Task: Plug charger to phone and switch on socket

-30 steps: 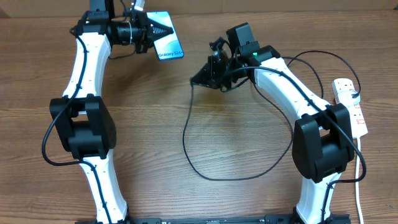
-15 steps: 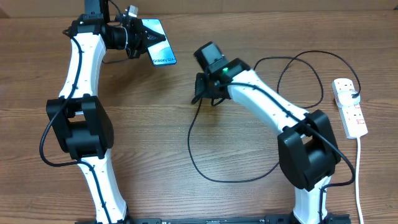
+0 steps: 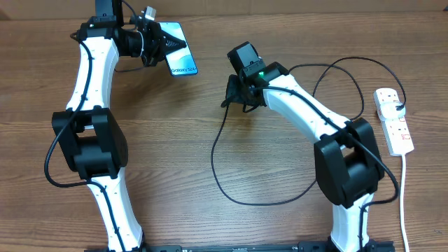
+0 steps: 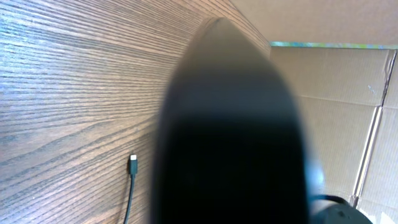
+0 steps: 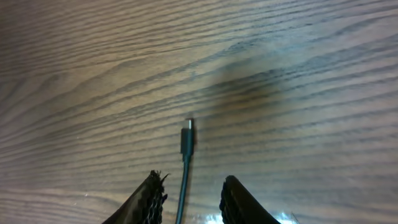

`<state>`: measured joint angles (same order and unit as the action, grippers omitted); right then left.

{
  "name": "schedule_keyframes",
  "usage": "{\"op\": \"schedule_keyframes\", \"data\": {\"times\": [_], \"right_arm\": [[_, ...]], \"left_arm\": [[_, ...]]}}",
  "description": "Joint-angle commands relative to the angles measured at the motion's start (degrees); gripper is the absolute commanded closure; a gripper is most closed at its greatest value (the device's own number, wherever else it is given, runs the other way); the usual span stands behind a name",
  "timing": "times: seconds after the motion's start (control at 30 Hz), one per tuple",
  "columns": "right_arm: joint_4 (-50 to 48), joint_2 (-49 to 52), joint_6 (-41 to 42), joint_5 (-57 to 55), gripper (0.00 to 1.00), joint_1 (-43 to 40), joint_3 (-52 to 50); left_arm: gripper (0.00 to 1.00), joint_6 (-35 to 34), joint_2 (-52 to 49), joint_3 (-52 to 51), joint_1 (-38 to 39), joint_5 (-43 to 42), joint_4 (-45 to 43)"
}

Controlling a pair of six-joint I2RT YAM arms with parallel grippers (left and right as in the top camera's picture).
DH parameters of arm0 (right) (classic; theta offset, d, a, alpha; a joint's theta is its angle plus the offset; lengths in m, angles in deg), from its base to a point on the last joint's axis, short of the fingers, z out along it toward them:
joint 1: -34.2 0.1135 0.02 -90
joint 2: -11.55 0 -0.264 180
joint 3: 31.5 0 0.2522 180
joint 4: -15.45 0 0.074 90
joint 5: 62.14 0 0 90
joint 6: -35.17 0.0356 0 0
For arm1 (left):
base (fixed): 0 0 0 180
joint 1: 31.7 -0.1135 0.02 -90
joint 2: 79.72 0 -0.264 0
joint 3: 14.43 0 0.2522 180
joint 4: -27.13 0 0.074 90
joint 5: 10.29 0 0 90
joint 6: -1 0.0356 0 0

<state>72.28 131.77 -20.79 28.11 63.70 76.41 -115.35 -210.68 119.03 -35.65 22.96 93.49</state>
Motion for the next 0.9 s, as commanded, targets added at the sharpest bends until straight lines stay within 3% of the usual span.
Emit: {"op": "schedule_keyframes", "data": {"times": [0.0,0.87], "right_arm": [[-1.86,2.32,-1.09,1.62,0.7,0.44,-0.31],[-6.54,9.4,-1.09,0.74,0.71,2.51,-0.35]], "left_arm": [[0.96,1.73,0.55,0.76,-1.07,-1.33,0.26],[0.96,2.01,0.55,0.76,-1.29,-1.33,1.62]]}}
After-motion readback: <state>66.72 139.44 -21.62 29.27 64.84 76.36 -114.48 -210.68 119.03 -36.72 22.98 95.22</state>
